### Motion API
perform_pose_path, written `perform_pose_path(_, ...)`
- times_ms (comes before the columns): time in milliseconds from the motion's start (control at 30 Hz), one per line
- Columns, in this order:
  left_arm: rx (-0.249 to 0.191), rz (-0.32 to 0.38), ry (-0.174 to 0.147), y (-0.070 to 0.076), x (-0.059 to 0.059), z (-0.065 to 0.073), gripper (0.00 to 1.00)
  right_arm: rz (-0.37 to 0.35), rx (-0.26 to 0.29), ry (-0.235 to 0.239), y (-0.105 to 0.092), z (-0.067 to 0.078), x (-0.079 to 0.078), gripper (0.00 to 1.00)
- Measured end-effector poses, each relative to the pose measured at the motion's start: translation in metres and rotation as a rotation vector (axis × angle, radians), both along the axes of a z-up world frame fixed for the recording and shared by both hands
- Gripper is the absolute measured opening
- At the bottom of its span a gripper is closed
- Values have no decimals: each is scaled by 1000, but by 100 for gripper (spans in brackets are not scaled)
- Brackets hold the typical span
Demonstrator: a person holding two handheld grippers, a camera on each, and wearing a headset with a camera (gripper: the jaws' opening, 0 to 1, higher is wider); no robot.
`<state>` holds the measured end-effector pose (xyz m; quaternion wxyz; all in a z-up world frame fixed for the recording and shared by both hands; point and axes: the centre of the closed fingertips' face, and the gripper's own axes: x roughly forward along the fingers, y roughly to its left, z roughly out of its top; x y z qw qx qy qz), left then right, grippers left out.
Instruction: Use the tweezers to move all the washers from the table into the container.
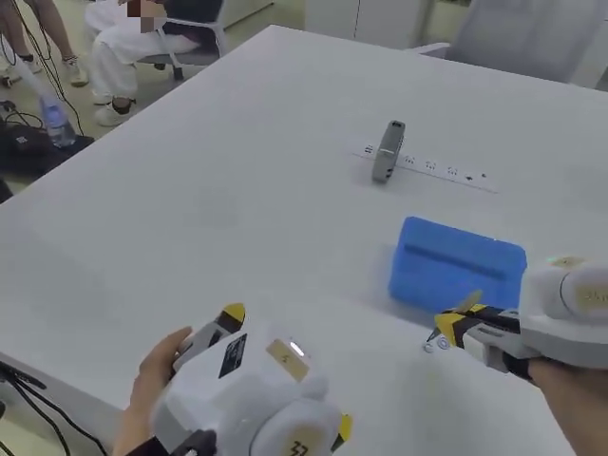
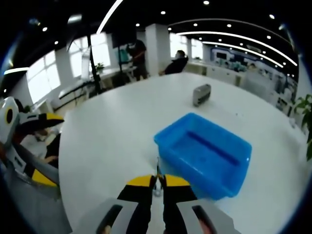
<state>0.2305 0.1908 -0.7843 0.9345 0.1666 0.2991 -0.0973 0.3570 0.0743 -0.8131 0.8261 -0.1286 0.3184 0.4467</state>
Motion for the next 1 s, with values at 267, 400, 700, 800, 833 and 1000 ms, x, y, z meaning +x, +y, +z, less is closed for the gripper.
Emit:
perform_pose_path(267, 0, 2, 5, 0, -1, -1, 90, 16, -38, -17, -5, -4, -1, 4)
perform_pose_path(400, 2, 1, 7, 0, -1, -1, 90, 10, -37, -17, -5, -8, 0, 4)
perform_pose_path(700, 9, 0, 13, 1, -1, -2, 90, -9, -28, -16, -6, -9, 3, 3)
perform_pose_path(800, 9, -2, 12, 1, -1, -2, 90, 1, -43, -16, -5, -8, 1, 3)
perform_pose_path(833, 8, -1, 12, 0, -1, -2, 90, 4, -40, -24, -3, -4, 1, 3)
perform_pose_path(1000, 9, 2, 14, 1, -1, -2, 90, 1, -1, -64, 0, 21, 7, 3)
